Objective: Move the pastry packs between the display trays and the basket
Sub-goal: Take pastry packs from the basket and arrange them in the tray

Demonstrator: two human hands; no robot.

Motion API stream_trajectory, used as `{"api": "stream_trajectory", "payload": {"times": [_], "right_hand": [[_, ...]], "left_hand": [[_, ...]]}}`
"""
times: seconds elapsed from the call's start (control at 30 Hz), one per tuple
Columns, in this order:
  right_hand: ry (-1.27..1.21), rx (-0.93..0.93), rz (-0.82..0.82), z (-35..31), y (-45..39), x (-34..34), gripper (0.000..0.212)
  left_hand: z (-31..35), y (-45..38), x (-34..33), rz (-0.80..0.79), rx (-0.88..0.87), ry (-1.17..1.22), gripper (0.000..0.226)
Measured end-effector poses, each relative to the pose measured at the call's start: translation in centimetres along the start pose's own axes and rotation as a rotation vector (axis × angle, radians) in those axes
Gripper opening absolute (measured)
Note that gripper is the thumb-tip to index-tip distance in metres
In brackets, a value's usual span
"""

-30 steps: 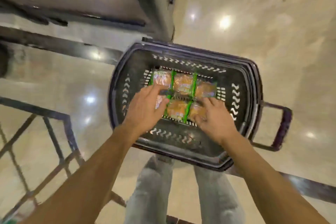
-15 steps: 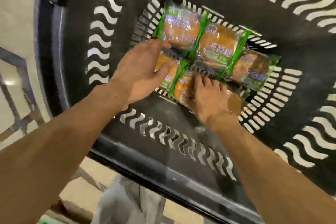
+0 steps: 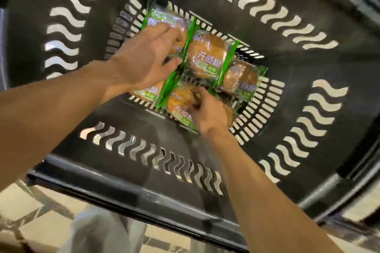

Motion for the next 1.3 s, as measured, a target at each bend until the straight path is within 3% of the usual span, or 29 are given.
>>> {"api": "stream_trajectory", "payload": {"times": [0.23,0.4,0.57,0.73,0.87,1.07,1.3], "right_hand": [[-0.279,-0.106,0.177,7.3,3.1,6.4,0.036],[-0.529,-0.21,0.337,10.5,4.2,8.1,0.031],[-0.791,-0.202,0.41,10.2,4.8,7.8,0.034],[-0.837,-0.112,0.454,7.9,6.9,9.3,0.039],[-0.88,-0.051,0.485,6.0,11.5,11.9,0.044],[-0.952,0.092,0.539,-2.7,24.6,20.2,0.049],[-1.005,0.43,0.506,-20.5,43.3,28.3,0.05]], "left_hand": [[4.3,-6.8,-4.5,-0.105,-0.073,-0.24,0.064],[4.5,-9.9,-7.0,-0.159,-0.017,-0.515,0.095],[4.8,-9.4,-6.2,-0.186,0.005,-0.646,0.095],[6.6,-6.2,-5.0,-0.144,-0.08,-0.434,0.062],[7.0,-1.8,0.5,-0.051,0.03,-0.133,0.054],[8.0,12.0,17.3,0.253,0.307,0.483,0.045],[13.0,32.8,39.1,0.618,0.251,0.937,0.051]]}}
Point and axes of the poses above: each hand's wrist, its own y-axis away from the middle knuckle, its own x-axis out of the back of the hand, z = x × y, the point moved 9 cm from there along -y, towards the middle knuckle, and after that the axes turned 1 degree about -x, right-handed, at the moved point
